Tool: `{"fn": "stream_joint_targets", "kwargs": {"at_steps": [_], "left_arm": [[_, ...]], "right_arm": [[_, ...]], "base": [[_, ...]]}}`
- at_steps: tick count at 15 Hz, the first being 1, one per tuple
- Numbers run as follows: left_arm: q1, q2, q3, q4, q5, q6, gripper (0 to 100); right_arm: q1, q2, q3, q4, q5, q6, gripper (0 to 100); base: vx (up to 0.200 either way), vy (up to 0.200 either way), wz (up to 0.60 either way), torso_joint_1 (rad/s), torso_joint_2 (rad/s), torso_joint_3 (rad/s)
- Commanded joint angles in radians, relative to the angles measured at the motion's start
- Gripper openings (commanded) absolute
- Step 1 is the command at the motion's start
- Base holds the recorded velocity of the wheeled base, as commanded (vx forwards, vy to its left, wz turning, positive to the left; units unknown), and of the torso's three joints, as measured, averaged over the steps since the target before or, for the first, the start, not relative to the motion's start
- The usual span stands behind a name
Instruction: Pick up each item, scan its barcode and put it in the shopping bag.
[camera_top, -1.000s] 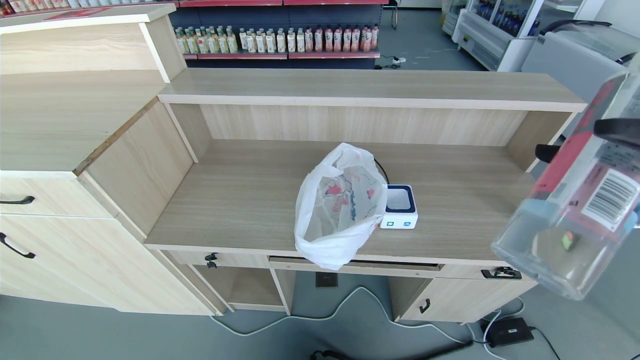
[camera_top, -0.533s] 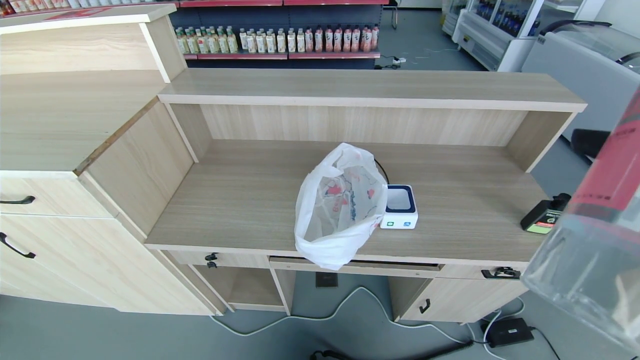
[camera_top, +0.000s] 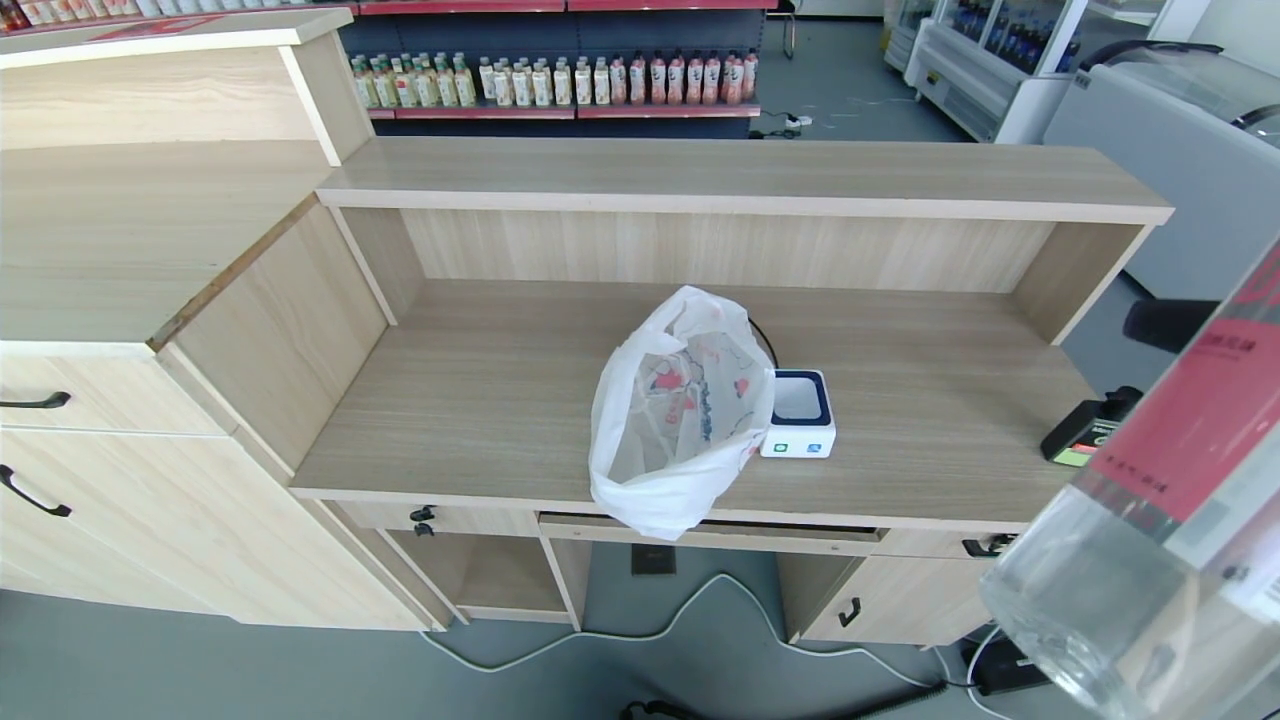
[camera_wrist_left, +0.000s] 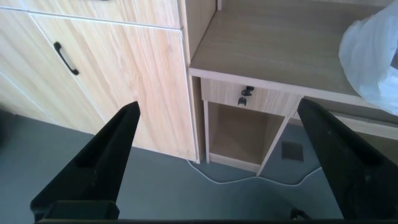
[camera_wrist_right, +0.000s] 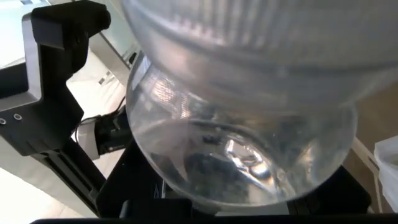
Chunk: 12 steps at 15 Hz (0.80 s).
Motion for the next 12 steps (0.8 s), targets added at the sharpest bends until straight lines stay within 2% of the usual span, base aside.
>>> {"fn": "stream_joint_targets", "kwargs": {"at_steps": [1, 12], "left_arm": [[0.000, 0.000, 0.000, -0.001, 0.001, 0.000, 100], [0.000, 0.000, 0.000, -0.001, 0.001, 0.000, 100]], "right_arm": [[0.000, 0.013, 0.009, -0.002, 0.001, -0.002, 0], [-0.028, -0.011, 0.056, 0.006, -0.007, -0.013, 0]], "base": [[0.000, 0.000, 0.00, 0.000, 0.00, 0.000], [0.000, 0.000, 0.00, 0.000, 0.00, 0.000]]}}
